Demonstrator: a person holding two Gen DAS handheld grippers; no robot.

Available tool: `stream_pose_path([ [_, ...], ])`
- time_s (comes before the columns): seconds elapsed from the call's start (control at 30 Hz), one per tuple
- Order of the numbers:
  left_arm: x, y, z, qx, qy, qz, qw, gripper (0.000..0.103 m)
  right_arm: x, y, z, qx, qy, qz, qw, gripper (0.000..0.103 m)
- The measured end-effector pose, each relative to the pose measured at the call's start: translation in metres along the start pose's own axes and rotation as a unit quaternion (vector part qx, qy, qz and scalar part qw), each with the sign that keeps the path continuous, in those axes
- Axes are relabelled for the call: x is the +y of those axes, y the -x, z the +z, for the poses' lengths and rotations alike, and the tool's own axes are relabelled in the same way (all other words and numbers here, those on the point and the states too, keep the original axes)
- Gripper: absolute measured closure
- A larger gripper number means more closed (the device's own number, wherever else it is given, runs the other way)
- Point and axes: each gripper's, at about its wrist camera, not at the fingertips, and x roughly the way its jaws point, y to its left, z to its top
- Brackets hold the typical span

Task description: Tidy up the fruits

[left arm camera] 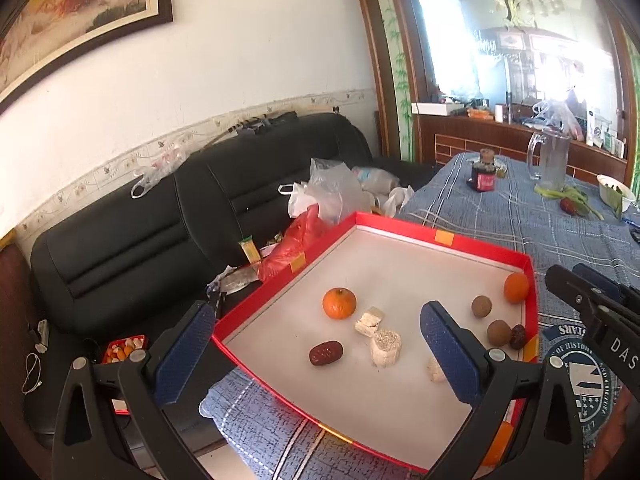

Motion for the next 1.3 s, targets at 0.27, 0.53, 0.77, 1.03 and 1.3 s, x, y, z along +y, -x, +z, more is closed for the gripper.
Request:
stream_pose_path([
  [0.27, 0.009, 0.016, 0.005, -0.018, 0.013, 0.003, 0.9998, 0.0, 0.012, 0.028, 0.0, -0.024, 0.009, -0.032, 0.999, 0.052],
  [0.53, 0.011, 0.027, 0.004, -0.016, 0.024, -0.009, 0.9995, 0.0, 0.019, 0.069, -0.007, -0.054, 0.02, -0.035, 0.998, 0.049],
  [0.77, 0.014, 0.038, 0.004, -0.024, 0.028, -0.008, 0.9993, 0.0, 0.027, 0.094, -0.01, -0.075, 0.024, -0.049, 0.996, 0.041],
  [1.03, 0.017, 0.043, 0.003, -0.028, 0.031, -0.015, 0.999, 0.0, 0.032, 0.104, -0.015, -0.08, 0.028, -0.059, 0.995, 0.038],
  [1.3, 0.019, 0.045, 0.001, -0.024, 0.033, -0.029, 0.9987, 0.0, 0.035, 0.104, -0.018, -0.074, 0.029, -0.06, 0.995, 0.037],
])
